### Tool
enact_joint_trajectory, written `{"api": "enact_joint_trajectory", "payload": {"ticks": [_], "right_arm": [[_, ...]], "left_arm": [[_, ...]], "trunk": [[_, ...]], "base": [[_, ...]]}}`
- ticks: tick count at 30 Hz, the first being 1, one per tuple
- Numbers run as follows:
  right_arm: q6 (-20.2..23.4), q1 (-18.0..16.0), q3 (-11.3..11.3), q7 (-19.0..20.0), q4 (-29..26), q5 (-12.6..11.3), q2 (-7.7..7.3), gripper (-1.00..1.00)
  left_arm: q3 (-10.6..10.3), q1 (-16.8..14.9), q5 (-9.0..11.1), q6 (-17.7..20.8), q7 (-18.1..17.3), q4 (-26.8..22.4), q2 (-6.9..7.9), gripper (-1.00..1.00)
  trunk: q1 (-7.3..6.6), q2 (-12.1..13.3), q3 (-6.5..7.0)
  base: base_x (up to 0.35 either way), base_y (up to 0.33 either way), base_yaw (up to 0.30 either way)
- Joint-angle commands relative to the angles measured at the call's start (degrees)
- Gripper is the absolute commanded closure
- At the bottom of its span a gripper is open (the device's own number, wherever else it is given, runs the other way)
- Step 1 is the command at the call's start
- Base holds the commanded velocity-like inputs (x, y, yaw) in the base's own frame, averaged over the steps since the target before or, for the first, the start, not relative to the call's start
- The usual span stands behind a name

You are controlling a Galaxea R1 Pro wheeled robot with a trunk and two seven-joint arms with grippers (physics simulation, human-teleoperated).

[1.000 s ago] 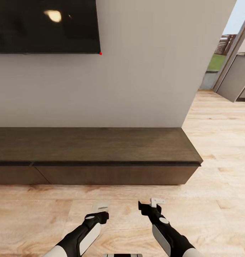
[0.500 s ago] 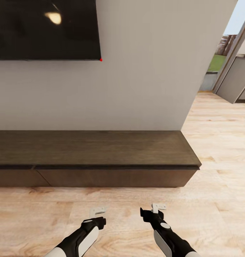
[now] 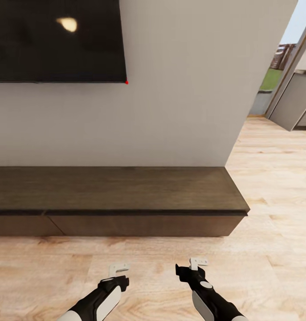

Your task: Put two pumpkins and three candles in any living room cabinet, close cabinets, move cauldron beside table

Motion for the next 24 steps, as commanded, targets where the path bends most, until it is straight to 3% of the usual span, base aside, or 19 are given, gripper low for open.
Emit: {"api": "enact_joint_trajectory", "payload": {"ticks": [1, 8, 16, 21, 24], "right_arm": [[-0.20, -0.05, 0.48, -0.38, 0.02, -0.61, -0.03, -1.00], [-0.20, -0.05, 0.48, -0.46, -0.01, -0.69, -0.35, -1.00], [-0.17, -0.05, 0.37, -0.52, 0.38, -1.03, -0.48, -1.00], [-0.91, -0.05, 0.19, -0.48, 6.77, -1.46, -0.32, -1.00], [-1.21, -0.05, 0.08, -0.49, 12.13, -1.54, -0.29, -1.00]], "left_arm": [[-0.42, -0.05, 0.35, 0.17, 0.48, 0.03, 0.08, -1.00], [0.35, -0.05, 0.32, -0.05, 0.34, 3.93, -0.04, -1.00], [1.17, -0.05, 0.36, -0.02, 0.22, 4.50, -0.06, -1.00], [1.16, -0.05, 0.35, -0.07, 0.09, 6.03, -0.09, -1.00], [1.13, -0.05, 0.30, -0.22, -0.07, 9.70, -0.08, -1.00]], "trunk": [[-0.23, 0.40, 0.14], [-1.77, 3.20, 1.40], [-3.53, 6.41, 2.84], [-4.63, 8.42, 3.73], [-5.29, 9.62, 4.27]], "base": [[0.000, 0.000, 0.000], [0.000, 0.000, 0.000], [0.000, 0.000, 0.000], [0.000, 0.000, 0.000], [0.000, 0.000, 0.000]]}}
